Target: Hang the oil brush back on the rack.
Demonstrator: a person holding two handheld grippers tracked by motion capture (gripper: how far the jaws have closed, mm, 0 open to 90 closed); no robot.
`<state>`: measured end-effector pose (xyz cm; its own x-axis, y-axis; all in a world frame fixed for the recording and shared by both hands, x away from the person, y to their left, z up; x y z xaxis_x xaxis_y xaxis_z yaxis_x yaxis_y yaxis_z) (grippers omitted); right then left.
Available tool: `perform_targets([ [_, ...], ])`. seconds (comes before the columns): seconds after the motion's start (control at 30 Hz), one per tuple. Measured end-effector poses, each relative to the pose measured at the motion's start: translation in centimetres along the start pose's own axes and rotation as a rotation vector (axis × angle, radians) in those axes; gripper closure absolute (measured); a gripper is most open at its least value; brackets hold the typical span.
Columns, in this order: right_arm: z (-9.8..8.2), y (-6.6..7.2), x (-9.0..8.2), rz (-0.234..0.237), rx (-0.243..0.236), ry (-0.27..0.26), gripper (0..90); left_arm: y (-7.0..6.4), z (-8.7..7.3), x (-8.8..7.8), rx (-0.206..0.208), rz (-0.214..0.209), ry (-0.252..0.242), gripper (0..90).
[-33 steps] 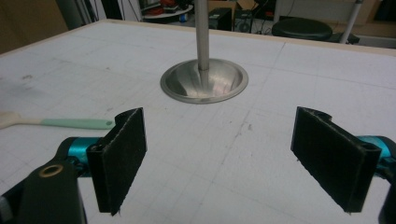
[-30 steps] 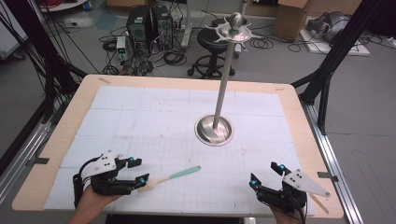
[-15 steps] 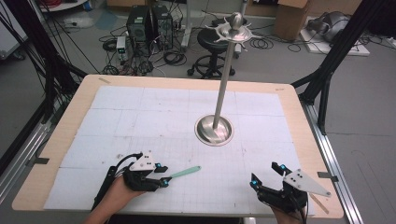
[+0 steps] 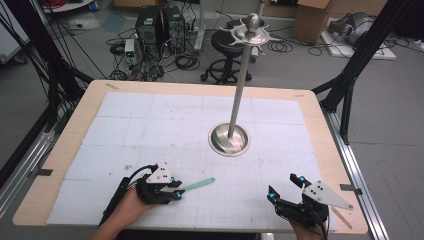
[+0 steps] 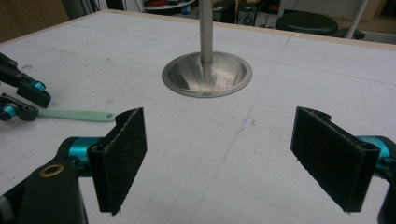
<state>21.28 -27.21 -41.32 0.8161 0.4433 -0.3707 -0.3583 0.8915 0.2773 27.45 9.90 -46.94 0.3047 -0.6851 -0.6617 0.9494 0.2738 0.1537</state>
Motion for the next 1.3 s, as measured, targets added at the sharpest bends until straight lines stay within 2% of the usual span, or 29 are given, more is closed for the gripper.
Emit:
perform_targets([
  [0.1, 0.0, 0.1, 0.1, 0.003, 0.003, 0.005, 17.3, 0.1, 0.0, 0.0, -0.003, 0.005, 0.005, 72.9],
  [0.13, 0.0, 0.1, 0.2, 0.005, 0.000, 0.003, 17.3, -0.1, 0.0, 0.1, 0.006, -0.016, -0.004, 76.5],
  [0.17, 0.0, 0.1, 0.2, 0.004, -0.003, 0.005, 17.4, -0.1, 0.0, 0.1, 0.006, -0.016, -0.004, 80.4],
  [0.23, 0.0, 0.2, 0.3, 0.006, -0.001, 0.007, 17.3, -0.2, 0.1, 0.1, 0.012, -0.007, 0.002, 80.7],
  [0.47, -0.1, 0.4, 0.6, 0.019, 0.004, 0.013, 17.3, 0.1, 0.0, 0.1, -0.035, -0.026, -0.001, 81.8],
  [0.5, -0.1, 0.4, 0.6, 0.020, 0.005, 0.015, 17.4, 0.2, 0.0, 0.0, -0.052, -0.029, -0.001, 81.8],
  [0.7, -0.1, 0.3, 0.5, 0.025, 0.008, 0.018, 17.3, 0.3, 0.1, -0.1, -0.078, -0.050, -0.022, 82.0],
  [0.93, -0.1, 0.4, 0.5, 0.035, 0.005, 0.024, 17.4, 0.4, 0.7, -1.3, -0.114, -0.054, -0.122, 82.0],
  [1.0, -0.2, 0.5, 0.5, 0.038, 0.013, 0.029, 17.4, 0.4, 0.9, -1.7, -0.116, -0.069, -0.159, 82.0],
  [1.1, -0.1, 0.6, 0.6, 0.046, -0.004, 0.024, 17.3, 0.2, 1.2, -2.3, -0.119, -0.093, -0.211, 82.0],
  [1.23, 0.0, 0.9, 0.7, 0.085, -0.003, 0.019, 17.2, -0.1, 1.7, -3.3, -0.107, -0.121, -0.291, 82.0],
  [1.3, 0.0, 1.5, 0.8, 0.142, -0.005, 0.023, 17.2, -0.1, 1.9, -3.8, -0.103, -0.133, -0.327, 81.9],
])
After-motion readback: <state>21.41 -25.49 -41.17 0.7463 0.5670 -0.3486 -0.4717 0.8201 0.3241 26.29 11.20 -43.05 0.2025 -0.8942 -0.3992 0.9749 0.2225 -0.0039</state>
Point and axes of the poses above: each handheld gripper's, and its own axes: x roughly forward along the jaws, z roughly out of its top, y roughly to its left, the point moved 4 cm from there along x, roughly forward along the jaws, and after that the axes turned 14 degrees about x, right-handed, at the moved point
